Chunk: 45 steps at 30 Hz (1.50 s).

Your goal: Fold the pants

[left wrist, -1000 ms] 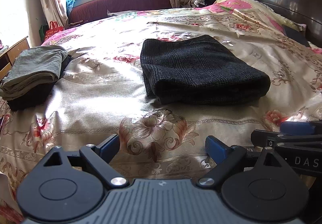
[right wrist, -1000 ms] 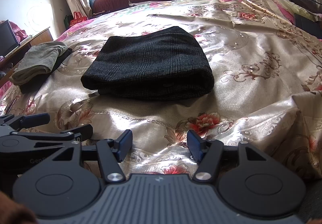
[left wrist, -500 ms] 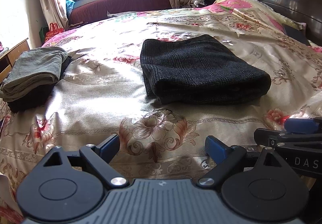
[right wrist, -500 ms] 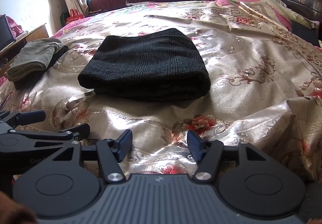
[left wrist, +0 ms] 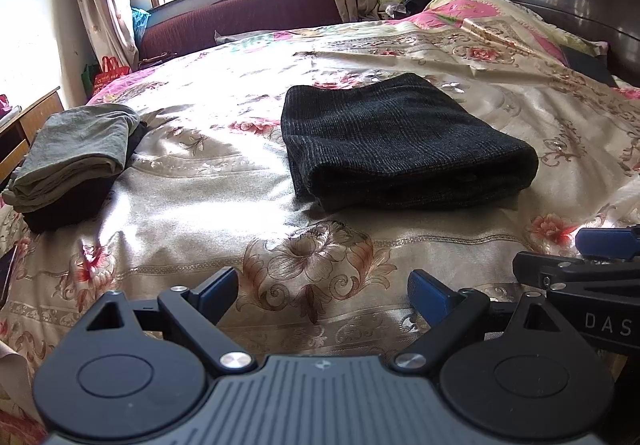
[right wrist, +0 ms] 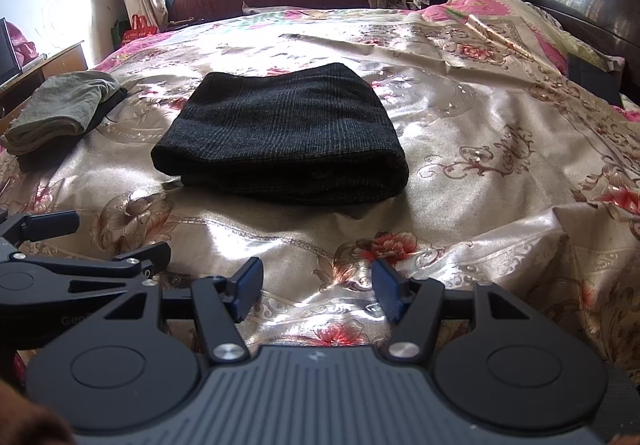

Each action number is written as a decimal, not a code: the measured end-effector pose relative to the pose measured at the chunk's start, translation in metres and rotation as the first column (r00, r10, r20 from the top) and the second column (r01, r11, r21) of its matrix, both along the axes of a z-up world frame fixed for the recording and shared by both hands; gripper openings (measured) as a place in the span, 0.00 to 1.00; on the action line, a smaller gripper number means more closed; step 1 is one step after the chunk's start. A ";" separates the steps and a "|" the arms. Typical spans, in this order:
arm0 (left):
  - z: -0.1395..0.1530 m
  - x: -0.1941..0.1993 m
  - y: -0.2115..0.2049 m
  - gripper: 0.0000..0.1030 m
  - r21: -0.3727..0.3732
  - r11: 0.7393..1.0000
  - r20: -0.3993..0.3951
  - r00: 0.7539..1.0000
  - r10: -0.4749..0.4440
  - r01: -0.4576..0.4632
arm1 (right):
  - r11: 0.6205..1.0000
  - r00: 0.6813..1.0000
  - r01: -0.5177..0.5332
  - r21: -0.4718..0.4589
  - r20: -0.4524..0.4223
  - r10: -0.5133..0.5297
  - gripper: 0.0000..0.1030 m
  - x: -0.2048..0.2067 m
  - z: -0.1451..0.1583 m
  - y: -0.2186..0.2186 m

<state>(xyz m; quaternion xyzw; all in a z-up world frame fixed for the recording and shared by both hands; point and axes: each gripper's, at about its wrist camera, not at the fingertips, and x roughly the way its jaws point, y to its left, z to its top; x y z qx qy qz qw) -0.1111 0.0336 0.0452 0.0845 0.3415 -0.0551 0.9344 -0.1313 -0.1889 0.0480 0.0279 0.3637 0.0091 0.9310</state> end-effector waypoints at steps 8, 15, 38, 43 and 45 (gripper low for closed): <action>-0.001 0.000 0.001 1.00 0.000 1.000 0.001 1.000 0.001 -0.001 | 1.000 1.000 0.004 -0.012 -0.005 -0.004 0.60 0.001 0.000 0.002; -0.002 0.001 0.000 1.00 0.012 1.000 0.002 1.000 0.002 -0.002 | 1.000 1.000 0.003 -0.014 -0.008 -0.003 0.60 0.002 -0.001 0.002; -0.002 0.001 -0.001 1.00 0.022 1.000 0.010 1.000 0.002 -0.003 | 1.000 1.000 0.003 -0.015 -0.008 -0.003 0.60 0.002 -0.001 0.002; -0.002 0.000 -0.001 1.00 0.030 1.000 0.018 1.000 0.001 -0.002 | 1.000 1.000 0.003 -0.015 -0.009 -0.004 0.60 0.002 -0.001 0.002; -0.002 0.000 -0.001 1.00 0.030 1.000 0.018 1.000 0.001 -0.002 | 1.000 1.000 0.003 -0.015 -0.009 -0.004 0.60 0.002 -0.001 0.002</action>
